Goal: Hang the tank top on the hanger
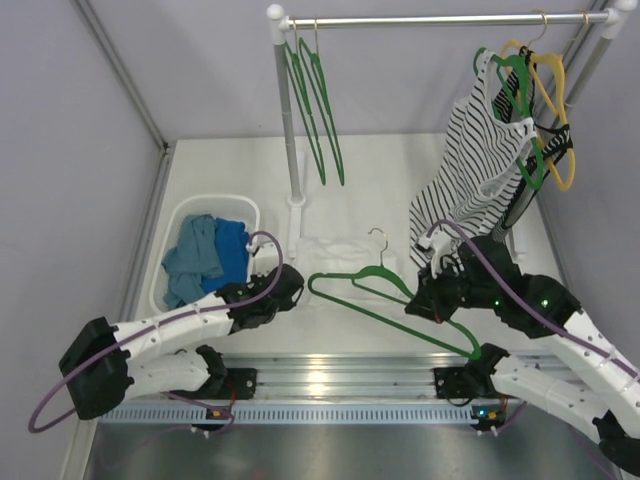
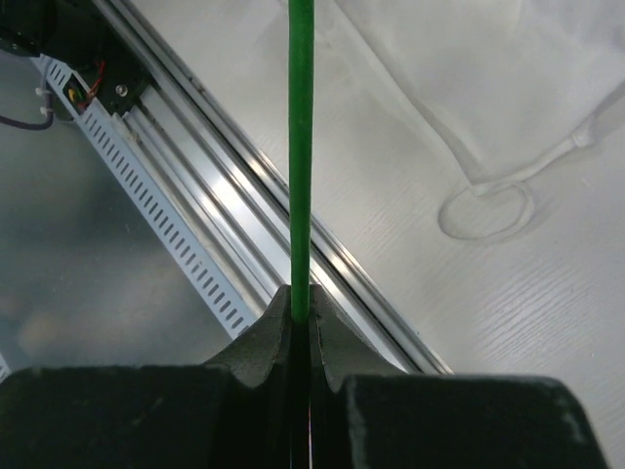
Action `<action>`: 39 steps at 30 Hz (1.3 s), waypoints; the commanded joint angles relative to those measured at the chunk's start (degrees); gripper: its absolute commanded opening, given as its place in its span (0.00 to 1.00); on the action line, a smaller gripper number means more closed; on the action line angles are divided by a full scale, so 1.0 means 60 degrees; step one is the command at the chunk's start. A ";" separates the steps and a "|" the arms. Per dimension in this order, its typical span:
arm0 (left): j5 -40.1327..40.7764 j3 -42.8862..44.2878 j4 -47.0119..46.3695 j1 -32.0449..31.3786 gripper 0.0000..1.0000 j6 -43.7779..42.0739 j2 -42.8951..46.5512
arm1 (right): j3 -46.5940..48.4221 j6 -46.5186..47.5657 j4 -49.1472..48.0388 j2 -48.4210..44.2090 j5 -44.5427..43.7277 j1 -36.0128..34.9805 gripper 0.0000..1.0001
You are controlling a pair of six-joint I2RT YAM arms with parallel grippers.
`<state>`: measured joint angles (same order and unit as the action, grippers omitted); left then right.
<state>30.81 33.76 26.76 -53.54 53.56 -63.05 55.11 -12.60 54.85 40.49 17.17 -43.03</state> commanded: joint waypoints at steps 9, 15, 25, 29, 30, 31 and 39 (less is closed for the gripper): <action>-0.0373 0.0467 -0.0373 0.0105 0.00 -0.0811 0.0327 | -0.0455 -0.0170 -0.1201 0.0473 0.0405 -0.0285 0.00; -0.0768 0.0716 -0.0374 0.0105 0.00 -0.1294 0.0400 | -0.0674 -0.0229 -0.1744 0.0794 0.0420 -0.0387 0.00; -0.1427 0.1536 -0.0198 0.0105 0.00 -0.2202 0.0503 | -0.0967 -0.0404 -0.2563 0.1132 0.0303 -0.0681 0.00; -0.1997 0.1946 -0.0052 0.0105 0.00 -0.2700 0.0503 | -0.1347 -0.0522 -0.3164 0.1103 0.0200 -0.0710 0.00; -0.2174 0.2063 -0.0066 0.0105 0.00 -0.2919 0.0503 | -0.1421 -0.0594 -0.3325 0.1031 0.0070 -0.0710 0.00; -0.2306 0.2137 0.0079 0.0105 0.00 -0.2964 0.0488 | -0.1567 -0.0624 -0.3602 0.0986 0.0010 -0.0710 0.00; -0.3040 0.2401 0.0271 0.0105 0.00 -0.3404 0.0503 | -0.2592 -0.0874 -0.5097 0.0357 -0.0240 -0.0783 0.00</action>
<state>15.07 45.60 27.83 -53.17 35.51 -61.23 40.80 -16.82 32.80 44.69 16.38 -46.50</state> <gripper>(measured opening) 0.012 0.033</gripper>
